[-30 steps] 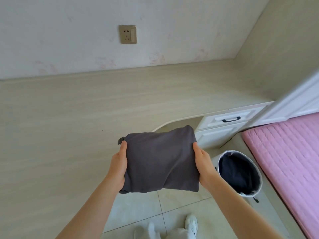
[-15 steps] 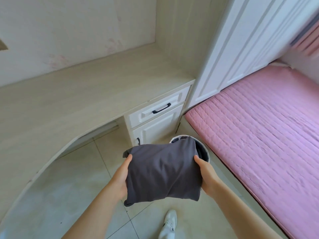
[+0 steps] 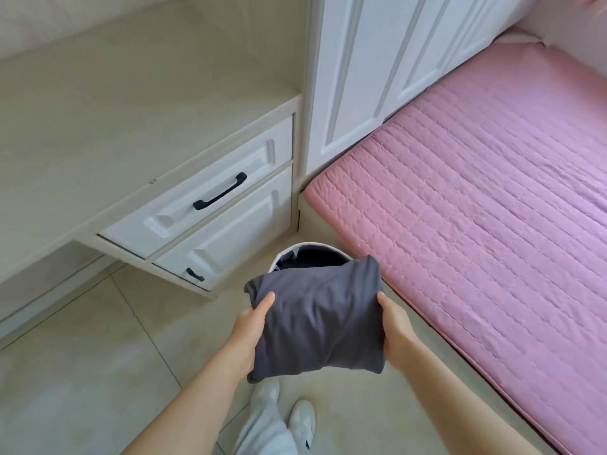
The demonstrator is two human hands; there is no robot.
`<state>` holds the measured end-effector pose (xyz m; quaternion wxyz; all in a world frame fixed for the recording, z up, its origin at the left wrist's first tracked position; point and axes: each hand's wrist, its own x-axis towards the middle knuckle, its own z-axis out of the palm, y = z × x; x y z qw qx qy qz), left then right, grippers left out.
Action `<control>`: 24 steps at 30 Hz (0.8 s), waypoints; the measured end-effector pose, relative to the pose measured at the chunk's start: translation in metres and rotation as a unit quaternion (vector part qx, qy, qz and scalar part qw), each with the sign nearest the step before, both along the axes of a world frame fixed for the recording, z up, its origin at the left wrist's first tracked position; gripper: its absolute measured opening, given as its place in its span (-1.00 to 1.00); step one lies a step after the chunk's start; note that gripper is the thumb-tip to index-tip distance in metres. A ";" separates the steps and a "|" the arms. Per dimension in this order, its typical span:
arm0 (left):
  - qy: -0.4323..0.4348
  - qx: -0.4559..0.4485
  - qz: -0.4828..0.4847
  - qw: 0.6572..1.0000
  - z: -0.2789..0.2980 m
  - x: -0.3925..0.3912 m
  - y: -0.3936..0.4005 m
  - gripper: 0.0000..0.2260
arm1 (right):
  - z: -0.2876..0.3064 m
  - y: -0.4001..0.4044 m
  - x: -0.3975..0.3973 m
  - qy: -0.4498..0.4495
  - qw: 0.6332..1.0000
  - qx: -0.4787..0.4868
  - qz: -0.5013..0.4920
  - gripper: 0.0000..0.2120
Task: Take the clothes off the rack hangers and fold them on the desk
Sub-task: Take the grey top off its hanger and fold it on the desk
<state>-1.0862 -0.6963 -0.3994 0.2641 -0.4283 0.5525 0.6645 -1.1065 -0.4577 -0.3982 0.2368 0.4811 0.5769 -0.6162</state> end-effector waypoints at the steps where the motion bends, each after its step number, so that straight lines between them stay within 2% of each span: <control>1: -0.010 -0.005 0.005 1.000 -0.015 -0.009 0.004 -0.52 | -0.014 0.002 -0.007 0.001 1.000 0.007 -0.004 -0.66; 4: -0.017 -0.028 0.007 0.999 -0.071 -0.037 0.017 -0.56 | -0.065 0.008 -0.031 0.023 1.000 0.019 0.010 -0.73; 8: 0.021 -0.061 -0.009 0.998 -0.140 -0.078 0.028 -0.65 | -0.126 0.012 -0.064 0.109 0.990 0.072 0.045 -0.81; 12: 0.060 -0.102 -0.010 0.993 -0.207 -0.104 0.038 -0.57 | -0.196 0.015 -0.084 0.168 0.971 0.153 0.080 -0.81; 14: 0.060 -0.139 -0.052 0.987 -0.242 -0.109 0.042 -0.52 | -0.236 0.017 -0.089 0.159 0.959 0.199 0.120 -0.77; 18: 0.024 -0.188 -0.128 0.974 -0.304 -0.106 0.049 -0.49 | -0.308 0.021 -0.088 0.086 0.931 0.278 0.220 -0.69; 24: -0.007 -0.222 -0.143 0.965 -0.331 -0.093 0.047 -0.50 | -0.338 0.022 -0.084 0.036 0.917 0.297 0.264 -0.66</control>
